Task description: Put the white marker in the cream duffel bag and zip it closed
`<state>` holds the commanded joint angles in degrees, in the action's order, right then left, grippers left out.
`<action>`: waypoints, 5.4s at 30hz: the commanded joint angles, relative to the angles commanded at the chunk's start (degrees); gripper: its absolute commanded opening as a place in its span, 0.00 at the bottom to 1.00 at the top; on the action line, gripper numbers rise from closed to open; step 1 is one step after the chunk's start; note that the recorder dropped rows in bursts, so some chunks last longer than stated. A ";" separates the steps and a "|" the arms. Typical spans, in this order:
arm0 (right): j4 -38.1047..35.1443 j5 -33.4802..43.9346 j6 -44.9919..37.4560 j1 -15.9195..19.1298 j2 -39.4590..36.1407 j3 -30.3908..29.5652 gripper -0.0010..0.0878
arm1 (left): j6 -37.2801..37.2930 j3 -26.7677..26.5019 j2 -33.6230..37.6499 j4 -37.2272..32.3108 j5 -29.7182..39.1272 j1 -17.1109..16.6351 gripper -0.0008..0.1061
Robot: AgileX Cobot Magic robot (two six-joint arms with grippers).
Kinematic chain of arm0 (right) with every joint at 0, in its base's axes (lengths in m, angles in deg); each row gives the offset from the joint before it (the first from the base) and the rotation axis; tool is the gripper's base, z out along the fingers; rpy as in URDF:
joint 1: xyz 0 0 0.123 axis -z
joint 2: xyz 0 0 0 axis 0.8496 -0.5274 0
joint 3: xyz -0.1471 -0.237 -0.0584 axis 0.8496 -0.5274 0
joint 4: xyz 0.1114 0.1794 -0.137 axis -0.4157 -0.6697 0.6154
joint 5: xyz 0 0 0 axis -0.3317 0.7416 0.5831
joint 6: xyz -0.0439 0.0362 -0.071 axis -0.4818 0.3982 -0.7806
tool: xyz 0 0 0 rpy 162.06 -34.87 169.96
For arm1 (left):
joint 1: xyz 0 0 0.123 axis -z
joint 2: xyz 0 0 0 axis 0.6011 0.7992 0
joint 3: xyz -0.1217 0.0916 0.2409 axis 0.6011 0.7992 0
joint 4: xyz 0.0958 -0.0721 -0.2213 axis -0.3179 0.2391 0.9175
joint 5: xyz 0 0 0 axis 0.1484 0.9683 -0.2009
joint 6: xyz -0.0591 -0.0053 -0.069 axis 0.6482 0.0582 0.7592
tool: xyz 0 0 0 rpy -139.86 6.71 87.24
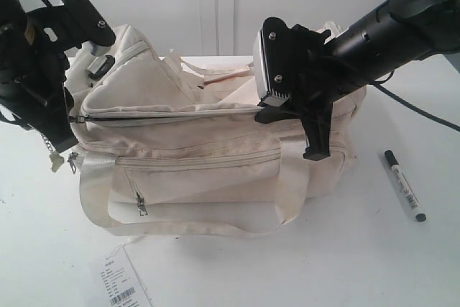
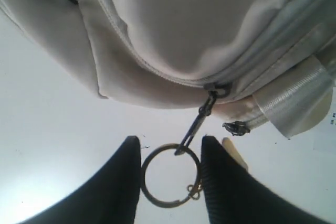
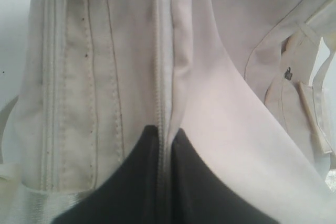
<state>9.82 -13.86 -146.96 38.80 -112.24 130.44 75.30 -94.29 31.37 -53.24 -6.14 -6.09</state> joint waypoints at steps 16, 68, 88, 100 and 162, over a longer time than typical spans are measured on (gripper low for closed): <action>0.22 0.24 0.66 0.00 0.00 0.00 0.01 | -8.78 0.00 0.00 7.97 -2.58 -5.01 0.01; 1.92 0.16 31.76 -18.26 -13.60 22.82 0.57 | -9.42 -0.11 0.00 14.77 -7.27 -5.01 0.01; -2.31 0.97 31.22 -19.72 -14.37 27.02 0.57 | -9.56 -0.11 0.00 14.77 -7.49 -5.01 0.01; 0.87 0.60 31.22 -20.00 -18.64 26.89 0.57 | -9.56 -0.11 0.00 14.77 -7.34 -5.01 0.01; 4.26 7.03 32.97 -16.56 -15.94 23.92 0.01 | -9.25 -0.11 -3.66 9.21 -9.74 -6.78 0.01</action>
<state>14.07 -6.83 -113.98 22.24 -128.18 154.36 66.04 -94.40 27.70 -44.04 -15.88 -12.88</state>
